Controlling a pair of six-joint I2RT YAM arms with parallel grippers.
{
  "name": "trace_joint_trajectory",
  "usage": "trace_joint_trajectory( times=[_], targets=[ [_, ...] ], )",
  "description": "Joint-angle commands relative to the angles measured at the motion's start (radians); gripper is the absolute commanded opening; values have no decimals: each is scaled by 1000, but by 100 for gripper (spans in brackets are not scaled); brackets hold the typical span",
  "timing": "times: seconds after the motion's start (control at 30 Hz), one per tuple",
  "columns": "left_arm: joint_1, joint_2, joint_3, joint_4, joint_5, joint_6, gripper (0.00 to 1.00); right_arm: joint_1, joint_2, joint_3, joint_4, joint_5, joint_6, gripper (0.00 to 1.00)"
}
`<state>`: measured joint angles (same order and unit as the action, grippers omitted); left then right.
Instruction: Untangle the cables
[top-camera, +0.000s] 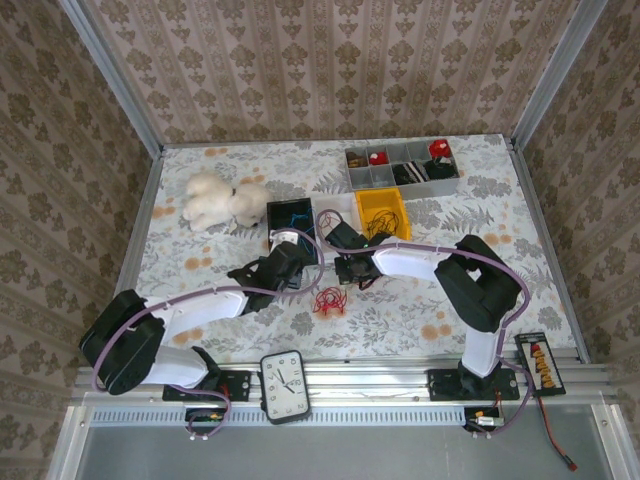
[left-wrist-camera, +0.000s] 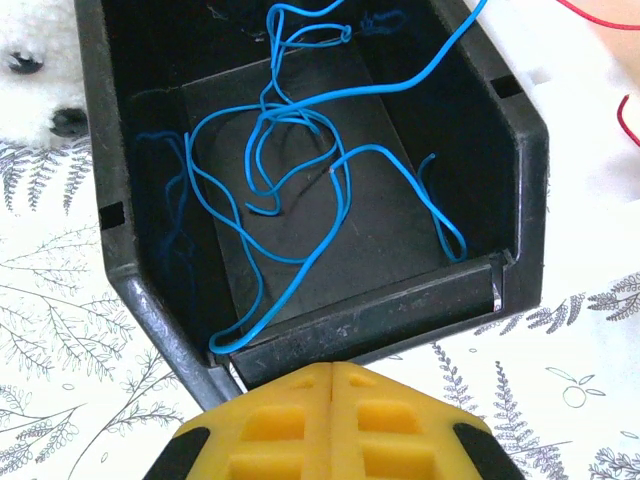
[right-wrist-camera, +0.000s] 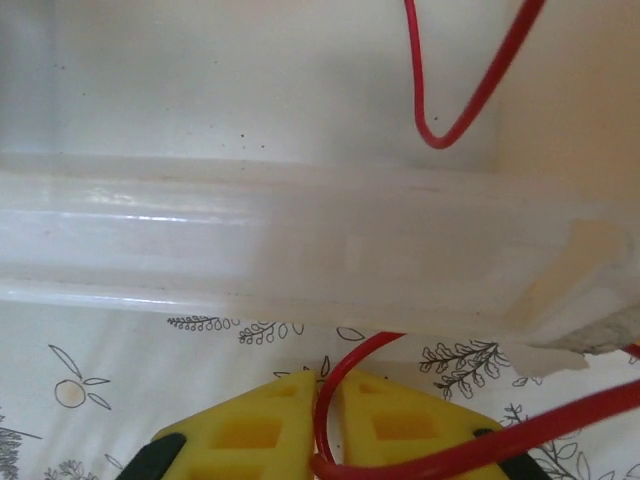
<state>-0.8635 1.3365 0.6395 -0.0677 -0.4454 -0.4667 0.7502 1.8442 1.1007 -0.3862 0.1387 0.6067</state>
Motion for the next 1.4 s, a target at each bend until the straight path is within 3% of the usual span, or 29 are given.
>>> trace_joint_trajectory(
  times=[0.0,0.4,0.53,0.77,1.03,1.2,1.27,1.37],
  targets=[
    [-6,10,32,-12,-9,23,0,-3,-15,-21,-47,30,0,8],
    [-5,47,51,-19,-13,17,0,-41,-296,-184,-75,283,128,4],
    [-6,54,55,-23,-18,14,0,-34,-360,-156,-57,300,92,5],
    [-4,61,60,-33,-24,7,0,-31,-309,1,12,181,-41,6],
    [1,52,52,-50,-49,-18,0,-104,-136,227,25,-62,-90,6],
    [8,37,42,-55,-55,-29,0,-144,0,360,-21,-136,-107,7],
    [8,29,35,-55,-59,-34,0,-158,41,404,-26,-164,-119,12],
    [9,15,25,-54,-65,-39,0,-166,66,444,-32,-168,-144,36]
  ],
)
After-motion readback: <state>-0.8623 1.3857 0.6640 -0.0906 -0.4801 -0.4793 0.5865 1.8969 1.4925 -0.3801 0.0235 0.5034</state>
